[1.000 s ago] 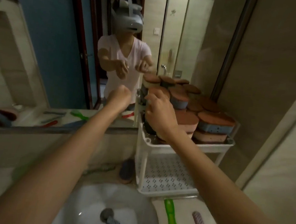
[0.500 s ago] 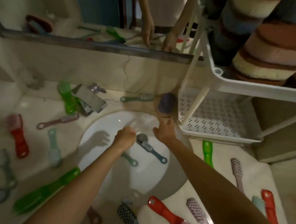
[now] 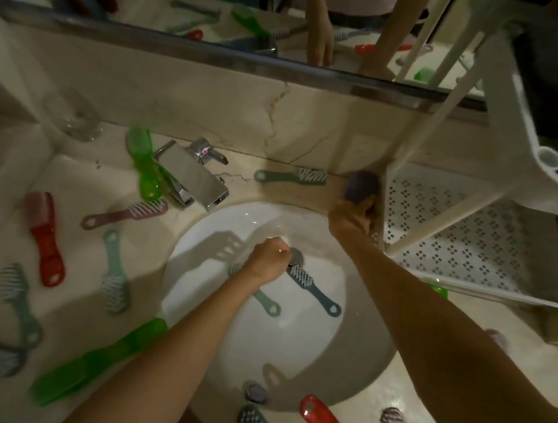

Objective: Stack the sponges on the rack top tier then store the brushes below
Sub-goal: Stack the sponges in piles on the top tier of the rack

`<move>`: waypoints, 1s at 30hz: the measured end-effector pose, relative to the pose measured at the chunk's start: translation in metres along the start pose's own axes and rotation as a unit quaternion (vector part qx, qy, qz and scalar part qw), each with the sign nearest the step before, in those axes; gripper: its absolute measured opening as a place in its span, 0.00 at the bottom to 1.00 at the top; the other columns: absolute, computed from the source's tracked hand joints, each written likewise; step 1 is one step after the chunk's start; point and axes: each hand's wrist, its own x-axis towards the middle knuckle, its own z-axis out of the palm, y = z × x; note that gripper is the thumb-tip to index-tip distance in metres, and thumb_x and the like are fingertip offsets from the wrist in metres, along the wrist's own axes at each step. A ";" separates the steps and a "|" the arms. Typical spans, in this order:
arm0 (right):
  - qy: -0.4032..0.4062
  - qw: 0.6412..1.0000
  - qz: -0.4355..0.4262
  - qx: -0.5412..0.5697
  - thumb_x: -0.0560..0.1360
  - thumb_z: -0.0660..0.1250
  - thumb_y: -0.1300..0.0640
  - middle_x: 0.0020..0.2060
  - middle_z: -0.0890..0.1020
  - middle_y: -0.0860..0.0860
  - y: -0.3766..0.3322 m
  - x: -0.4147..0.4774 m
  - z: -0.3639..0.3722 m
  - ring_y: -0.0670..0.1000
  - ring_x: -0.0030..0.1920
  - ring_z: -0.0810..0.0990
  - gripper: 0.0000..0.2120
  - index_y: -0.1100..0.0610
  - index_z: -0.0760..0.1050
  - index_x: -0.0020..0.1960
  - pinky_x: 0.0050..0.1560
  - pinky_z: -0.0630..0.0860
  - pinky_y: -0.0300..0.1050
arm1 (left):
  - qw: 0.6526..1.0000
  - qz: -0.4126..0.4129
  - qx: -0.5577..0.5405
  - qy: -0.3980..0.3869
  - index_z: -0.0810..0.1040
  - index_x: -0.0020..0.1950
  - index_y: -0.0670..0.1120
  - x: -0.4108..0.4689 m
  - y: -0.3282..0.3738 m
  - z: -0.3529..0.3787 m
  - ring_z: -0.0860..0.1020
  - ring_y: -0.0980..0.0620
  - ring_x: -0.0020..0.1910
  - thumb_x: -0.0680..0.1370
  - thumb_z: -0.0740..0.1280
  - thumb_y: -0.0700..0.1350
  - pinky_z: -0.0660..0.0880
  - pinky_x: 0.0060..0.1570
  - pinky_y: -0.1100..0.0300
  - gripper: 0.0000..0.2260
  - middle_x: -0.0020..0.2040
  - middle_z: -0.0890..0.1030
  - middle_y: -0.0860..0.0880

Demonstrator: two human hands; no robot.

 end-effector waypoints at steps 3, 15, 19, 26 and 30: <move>0.082 0.996 -0.007 0.044 0.81 0.53 0.53 0.74 0.49 0.65 -0.002 -0.013 0.006 0.65 0.74 0.51 0.29 0.62 0.44 0.75 0.73 0.50 0.59 | 1.000 0.003 -0.025 0.003 0.76 0.57 0.35 0.000 -0.001 -0.002 0.76 0.38 0.57 0.78 0.56 0.39 0.73 0.60 0.47 0.13 0.57 0.78 0.35; -0.262 0.891 -0.156 0.338 0.72 0.62 0.70 0.38 0.75 0.54 0.010 -0.110 -0.022 0.49 0.36 0.73 0.14 0.52 0.71 0.37 0.39 0.69 0.36 | 0.961 -0.041 -0.270 0.034 0.53 0.75 0.50 -0.029 -0.018 -0.009 0.67 0.44 0.68 0.79 0.60 0.46 0.69 0.65 0.48 0.26 0.73 0.62 0.44; -0.466 0.812 -0.154 0.316 0.74 0.62 0.67 0.43 0.76 0.53 0.019 -0.127 -0.028 0.52 0.43 0.75 0.11 0.52 0.72 0.39 0.45 0.74 0.43 | 0.944 -0.010 -0.330 -0.010 0.56 0.74 0.53 -0.056 -0.057 -0.025 0.69 0.48 0.66 0.78 0.63 0.44 0.73 0.61 0.50 0.27 0.71 0.65 0.46; -0.569 0.736 -0.151 0.335 0.73 0.65 0.53 0.57 0.78 0.56 -0.022 -0.155 -0.001 0.63 0.52 0.81 0.16 0.48 0.72 0.61 0.52 0.80 0.51 | 0.919 -0.050 -0.388 0.036 0.75 0.60 0.47 -0.108 -0.128 -0.073 0.76 0.54 0.46 0.73 0.69 0.46 0.67 0.40 0.61 0.16 0.49 0.80 0.50; -0.487 0.793 -0.180 0.317 0.75 0.65 0.50 0.56 0.77 0.53 -0.080 -0.185 0.039 0.55 0.49 0.82 0.17 0.45 0.69 0.64 0.51 0.78 0.46 | 0.870 -0.035 -0.437 0.225 0.73 0.52 0.46 -0.134 -0.156 -0.102 0.76 0.54 0.39 0.72 0.71 0.43 0.69 0.35 0.63 0.12 0.44 0.79 0.48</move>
